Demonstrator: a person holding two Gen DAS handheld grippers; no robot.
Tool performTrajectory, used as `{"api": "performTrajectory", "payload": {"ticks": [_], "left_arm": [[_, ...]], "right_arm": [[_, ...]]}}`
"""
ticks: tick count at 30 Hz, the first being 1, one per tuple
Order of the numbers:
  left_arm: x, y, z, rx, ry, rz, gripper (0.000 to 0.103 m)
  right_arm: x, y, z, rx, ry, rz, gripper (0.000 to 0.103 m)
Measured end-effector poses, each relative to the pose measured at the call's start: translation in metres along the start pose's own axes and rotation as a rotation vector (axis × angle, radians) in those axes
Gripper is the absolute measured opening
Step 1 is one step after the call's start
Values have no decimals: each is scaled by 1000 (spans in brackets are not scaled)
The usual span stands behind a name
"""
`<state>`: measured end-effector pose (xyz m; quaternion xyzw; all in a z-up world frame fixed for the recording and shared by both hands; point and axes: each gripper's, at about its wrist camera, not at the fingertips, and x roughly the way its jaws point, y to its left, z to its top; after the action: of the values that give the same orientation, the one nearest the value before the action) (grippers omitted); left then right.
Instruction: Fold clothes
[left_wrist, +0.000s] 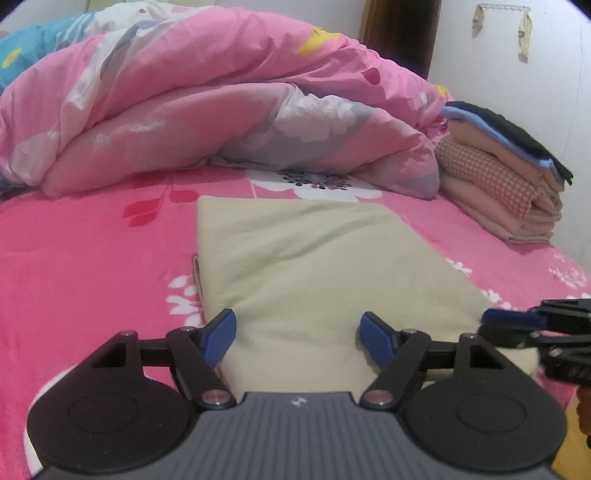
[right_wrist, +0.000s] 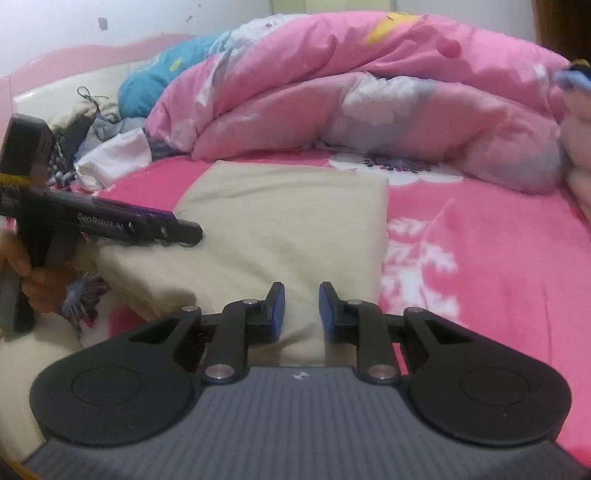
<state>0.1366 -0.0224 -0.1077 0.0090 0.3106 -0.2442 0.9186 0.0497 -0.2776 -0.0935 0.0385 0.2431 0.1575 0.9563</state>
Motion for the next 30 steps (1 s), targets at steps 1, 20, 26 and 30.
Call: {"api": "performTrajectory", "payload": {"ticks": [1, 20, 26, 30], "left_arm": [[-1, -1, 0, 5, 1, 3, 75], [-79, -73, -7, 471, -79, -144, 77], [-58, -98, -22, 619, 11, -79, 54], [-59, -96, -21, 601, -9, -79, 29]], "right_arm": [[1, -4, -4, 15, 10, -13, 19], [-60, 0, -9, 47, -102, -13, 39], [-60, -4, -16, 46, -106, 56, 39], [-55, 10, -16, -78, -99, 105, 39]]}}
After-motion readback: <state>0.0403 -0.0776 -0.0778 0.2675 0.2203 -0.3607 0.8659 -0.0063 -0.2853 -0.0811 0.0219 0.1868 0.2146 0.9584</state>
